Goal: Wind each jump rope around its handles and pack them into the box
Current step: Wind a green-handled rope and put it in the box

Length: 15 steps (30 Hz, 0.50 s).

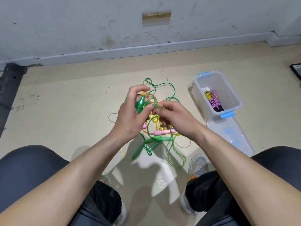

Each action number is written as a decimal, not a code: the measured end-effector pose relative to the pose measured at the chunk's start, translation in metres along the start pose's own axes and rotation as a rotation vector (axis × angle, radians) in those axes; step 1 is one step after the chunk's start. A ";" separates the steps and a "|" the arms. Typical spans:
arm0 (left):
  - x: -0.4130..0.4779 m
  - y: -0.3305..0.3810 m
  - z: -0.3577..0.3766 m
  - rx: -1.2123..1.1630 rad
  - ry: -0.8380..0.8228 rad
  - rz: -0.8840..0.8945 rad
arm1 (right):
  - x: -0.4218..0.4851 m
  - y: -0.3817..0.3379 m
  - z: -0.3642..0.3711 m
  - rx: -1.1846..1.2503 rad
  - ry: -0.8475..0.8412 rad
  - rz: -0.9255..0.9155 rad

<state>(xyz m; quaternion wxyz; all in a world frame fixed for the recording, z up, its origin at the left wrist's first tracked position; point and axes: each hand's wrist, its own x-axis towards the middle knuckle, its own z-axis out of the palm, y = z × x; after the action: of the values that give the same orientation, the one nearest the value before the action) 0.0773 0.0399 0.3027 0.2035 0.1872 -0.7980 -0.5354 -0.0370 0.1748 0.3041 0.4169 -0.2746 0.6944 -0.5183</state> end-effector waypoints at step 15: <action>0.009 -0.011 0.002 -0.449 -0.181 -0.274 | -0.003 -0.011 -0.007 0.287 0.004 0.117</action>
<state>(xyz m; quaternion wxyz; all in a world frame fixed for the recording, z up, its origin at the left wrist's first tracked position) 0.0693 0.0326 0.2930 0.0934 0.1952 -0.6415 -0.7359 -0.0427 0.1772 0.3157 0.4799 -0.1701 0.6289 -0.5876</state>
